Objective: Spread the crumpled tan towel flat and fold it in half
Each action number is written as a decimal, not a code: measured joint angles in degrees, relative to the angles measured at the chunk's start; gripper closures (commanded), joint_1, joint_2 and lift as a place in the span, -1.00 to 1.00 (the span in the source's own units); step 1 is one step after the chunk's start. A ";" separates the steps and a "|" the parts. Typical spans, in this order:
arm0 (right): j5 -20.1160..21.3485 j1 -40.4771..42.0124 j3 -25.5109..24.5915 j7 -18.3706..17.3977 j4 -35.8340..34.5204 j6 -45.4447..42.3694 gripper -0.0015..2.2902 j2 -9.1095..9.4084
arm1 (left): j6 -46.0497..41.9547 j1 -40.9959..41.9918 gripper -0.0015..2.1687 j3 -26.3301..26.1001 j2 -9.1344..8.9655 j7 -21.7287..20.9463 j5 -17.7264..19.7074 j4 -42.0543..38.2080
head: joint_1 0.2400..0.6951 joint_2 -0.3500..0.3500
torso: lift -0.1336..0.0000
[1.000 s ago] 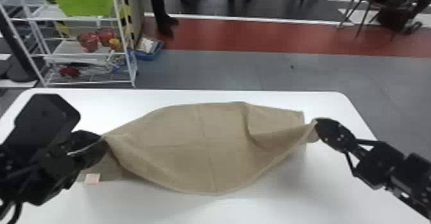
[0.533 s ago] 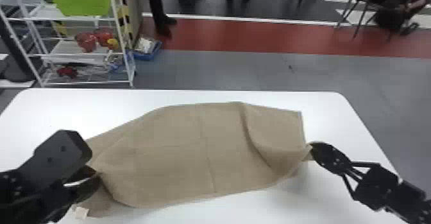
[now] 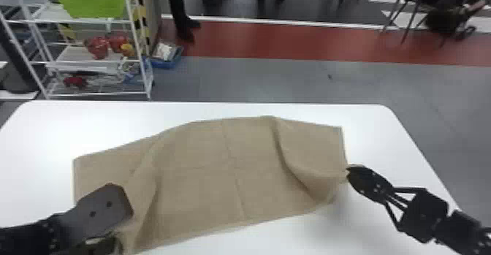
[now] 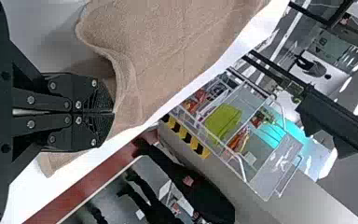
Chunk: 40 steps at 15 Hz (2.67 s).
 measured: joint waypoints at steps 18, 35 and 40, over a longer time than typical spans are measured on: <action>13.22 14.42 -15.87 9.18 -4.28 -12.46 0.13 -2.36 | 6.14 0.60 -0.97 5.71 -3.51 4.09 -0.87 -4.40 | 1.00 -0.52 | -0.84; 17.31 19.58 -23.36 13.93 -5.99 -12.88 0.13 -1.88 | 3.34 -2.12 -0.96 10.94 -13.81 13.52 13.36 -1.96 | 1.00 -0.95 | -0.84; 17.89 21.22 -23.88 16.26 -5.46 -14.10 0.13 -1.79 | 3.34 -1.96 -0.96 12.10 -13.81 13.72 13.37 -1.02 | 1.00 -0.94 | -0.84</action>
